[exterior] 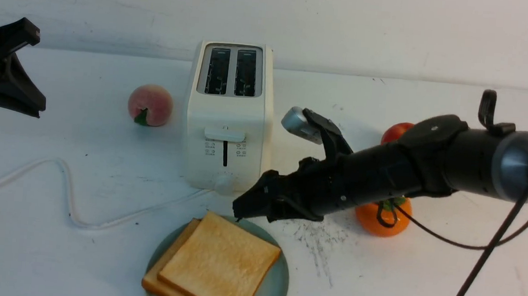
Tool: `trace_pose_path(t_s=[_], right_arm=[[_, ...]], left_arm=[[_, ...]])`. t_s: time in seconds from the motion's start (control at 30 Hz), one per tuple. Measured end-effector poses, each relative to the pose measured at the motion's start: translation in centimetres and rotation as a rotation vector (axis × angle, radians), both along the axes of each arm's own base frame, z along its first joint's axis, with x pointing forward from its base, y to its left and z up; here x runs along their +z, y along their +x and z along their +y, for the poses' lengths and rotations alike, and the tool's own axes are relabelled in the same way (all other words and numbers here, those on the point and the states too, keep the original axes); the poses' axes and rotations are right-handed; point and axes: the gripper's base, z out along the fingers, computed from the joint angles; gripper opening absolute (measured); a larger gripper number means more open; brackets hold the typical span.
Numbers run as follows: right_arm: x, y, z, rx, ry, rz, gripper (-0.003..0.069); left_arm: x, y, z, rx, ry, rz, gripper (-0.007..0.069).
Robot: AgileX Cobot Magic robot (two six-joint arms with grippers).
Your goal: Take toasted bread from bread machine on white table place on plate.
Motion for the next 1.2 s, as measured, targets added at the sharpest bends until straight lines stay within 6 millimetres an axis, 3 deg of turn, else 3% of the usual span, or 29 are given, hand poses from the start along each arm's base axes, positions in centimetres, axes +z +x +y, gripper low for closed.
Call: trace_pose_path(t_s=[0.2, 0.33, 0.37, 0.47, 0.63, 0.67, 0.7, 0.77, 0.8, 0.9, 0.97, 1.07, 1.17, 1.2], right_arm=[[1.2, 0.8, 0.0, 0.036, -0.067, -0.075, 0.0587], [2.4, 0.8, -0.2, 0.088, -0.136, -0.106, 0.0539], [3.2, 0.7, -0.4, 0.106, -0.165, -0.118, 0.0509], [7.0, -0.1, -2.1, 0.170, -0.319, -0.149, 0.0331], [12.9, -2.0, -7.2, 0.109, -0.582, -0.132, 0.0034], [13.4, -2.1, -7.7, 0.088, -0.599, -0.138, 0.0019], [15.6, -3.0, -10.0, -0.009, -0.664, -0.163, -0.0013], [17.1, -3.9, -11.4, -0.074, -0.683, -0.187, -0.0016], [19.3, -5.8, -13.4, -0.179, -0.694, -0.216, -0.0016], [21.2, -8.1, -15.1, -0.275, -0.677, -0.242, -0.0016], [23.0, -12.5, -16.9, -0.360, -0.640, -0.287, -0.0014], [22.9, -17.6, -18.1, -0.404, -0.610, -0.308, -0.0011], [21.1, -22.0, -18.9, -0.465, -0.522, -0.386, -0.0008], [21.1, -22.0, -18.9, -0.465, -0.522, -0.386, -0.0008]], left_arm=[[0.0, 0.0, 0.0, 0.000, 0.000, 0.000, 0.0065], [0.0, 0.0, 0.0, 0.000, 0.000, 0.000, 0.0066], [0.0, 0.0, 0.0, 0.000, 0.000, 0.000, 0.0067], [0.0, 0.0, 0.0, 0.000, 0.000, 0.000, 0.0069], [0.0, 0.0, 0.0, 0.000, 0.000, 0.000, 0.0071], [0.0, 0.0, 0.0, 0.000, 0.000, 0.000, 0.0071], [0.0, 0.0, 0.0, 0.000, 0.000, 0.000, 0.0071], [0.0, 0.0, 0.0, 0.000, 0.000, 0.000, 0.0071], [0.0, 0.0, 0.0, 0.000, 0.000, 0.000, 0.0073], [0.0, 0.0, 0.0, 0.000, -0.001, 0.000, 0.0076], [0.0, 0.0, 0.0, 0.000, -0.001, 0.000, 0.0081], [0.0, 0.0, 0.0, 0.000, -0.001, 0.000, 0.0083], [0.0, 0.0, 0.0, 0.000, -0.001, 0.000, 0.0085], [0.0, 0.0, 0.0, 0.000, -0.001, 0.000, 0.0085]])
